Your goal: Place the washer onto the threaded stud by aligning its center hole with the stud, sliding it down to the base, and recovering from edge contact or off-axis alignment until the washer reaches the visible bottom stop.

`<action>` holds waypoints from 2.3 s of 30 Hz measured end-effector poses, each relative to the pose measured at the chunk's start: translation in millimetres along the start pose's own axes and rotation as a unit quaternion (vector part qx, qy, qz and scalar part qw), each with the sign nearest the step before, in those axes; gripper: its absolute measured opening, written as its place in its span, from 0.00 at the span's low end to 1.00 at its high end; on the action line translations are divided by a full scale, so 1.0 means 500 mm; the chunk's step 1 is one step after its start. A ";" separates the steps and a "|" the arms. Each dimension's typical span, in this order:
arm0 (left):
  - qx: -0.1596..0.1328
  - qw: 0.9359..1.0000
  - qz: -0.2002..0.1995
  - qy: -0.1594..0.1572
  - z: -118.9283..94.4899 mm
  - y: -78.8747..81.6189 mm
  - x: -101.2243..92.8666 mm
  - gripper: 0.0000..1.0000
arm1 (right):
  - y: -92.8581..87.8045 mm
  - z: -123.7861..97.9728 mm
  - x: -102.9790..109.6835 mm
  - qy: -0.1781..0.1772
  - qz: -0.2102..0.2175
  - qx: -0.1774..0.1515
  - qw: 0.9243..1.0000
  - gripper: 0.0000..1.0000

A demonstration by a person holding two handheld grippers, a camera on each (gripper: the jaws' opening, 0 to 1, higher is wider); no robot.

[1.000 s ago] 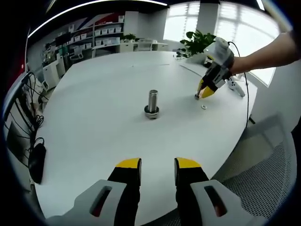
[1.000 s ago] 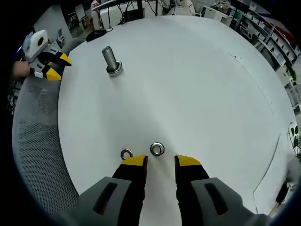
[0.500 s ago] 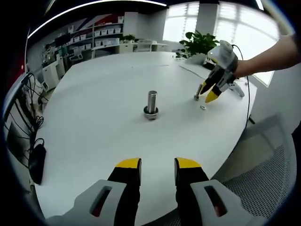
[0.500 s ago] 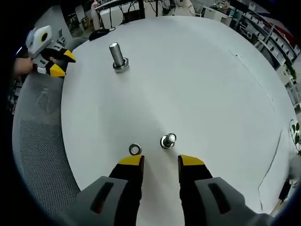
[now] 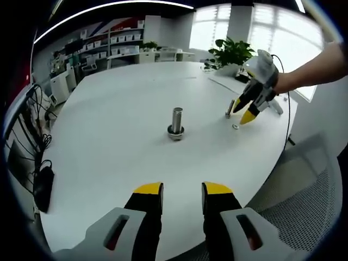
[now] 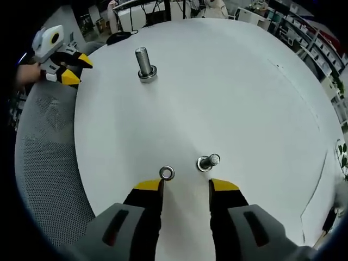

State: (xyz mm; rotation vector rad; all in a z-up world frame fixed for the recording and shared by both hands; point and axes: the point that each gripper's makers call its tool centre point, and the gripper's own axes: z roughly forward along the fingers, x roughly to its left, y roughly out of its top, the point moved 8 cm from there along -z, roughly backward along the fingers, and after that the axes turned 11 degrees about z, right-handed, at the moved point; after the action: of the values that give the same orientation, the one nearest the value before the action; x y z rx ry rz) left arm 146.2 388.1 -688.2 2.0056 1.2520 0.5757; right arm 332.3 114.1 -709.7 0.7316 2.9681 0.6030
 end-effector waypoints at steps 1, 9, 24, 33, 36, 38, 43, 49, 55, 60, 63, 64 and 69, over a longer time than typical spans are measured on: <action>0.002 1.000 0.002 0.002 -0.001 0.000 0.000 0.27 | -0.002 0.002 0.003 0.000 0.001 0.000 1.000 0.37; -0.002 1.000 0.003 0.008 -0.002 0.000 0.004 0.27 | -0.008 0.013 0.021 0.006 -0.001 0.017 1.000 0.37; -0.006 1.000 -0.001 0.009 -0.002 0.002 0.005 0.27 | 0.000 0.031 0.039 0.012 -0.018 0.027 0.999 0.36; -0.009 1.000 -0.003 0.005 -0.002 0.004 0.004 0.27 | -0.002 0.031 0.045 0.013 -0.046 0.026 0.998 0.33; -0.012 1.000 -0.002 0.004 -0.002 0.005 0.005 0.27 | 0.001 0.032 0.043 0.016 -0.056 0.033 0.998 0.32; -0.011 1.000 -0.003 0.005 -0.003 0.004 0.005 0.27 | 0.003 0.034 0.042 0.016 -0.056 0.037 0.998 0.30; -0.012 1.000 -0.007 0.007 -0.004 0.004 0.007 0.27 | 0.016 0.036 0.048 0.010 -0.069 0.069 0.995 0.25; -0.014 1.000 -0.009 0.007 -0.004 0.004 0.008 0.27 | 0.032 0.042 0.051 0.002 -0.094 0.109 0.990 0.17; -0.015 1.000 -0.005 0.007 -0.003 0.004 0.008 0.26 | 0.051 0.050 0.055 -0.005 -0.105 0.170 0.980 0.16; -0.014 1.000 -0.008 0.007 -0.004 0.003 0.009 0.26 | 0.057 0.056 0.059 -0.014 -0.109 0.197 0.974 0.15; -0.014 1.000 -0.008 0.007 -0.005 0.003 0.008 0.26 | 0.058 0.054 0.062 -0.017 -0.110 0.202 0.973 0.15; -0.014 1.000 -0.007 0.007 -0.005 0.003 0.008 0.26 | 0.057 0.053 0.062 -0.019 -0.110 0.202 0.973 0.15; -0.017 1.000 -0.009 0.007 -0.005 0.003 0.009 0.26 | 0.057 0.050 0.064 -0.024 -0.119 0.196 0.973 0.14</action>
State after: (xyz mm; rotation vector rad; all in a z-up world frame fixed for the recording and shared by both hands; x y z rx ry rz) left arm 147.3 392.6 -685.4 1.9633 1.2607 0.5992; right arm 319.4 161.1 -720.0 0.3804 3.0937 -0.0160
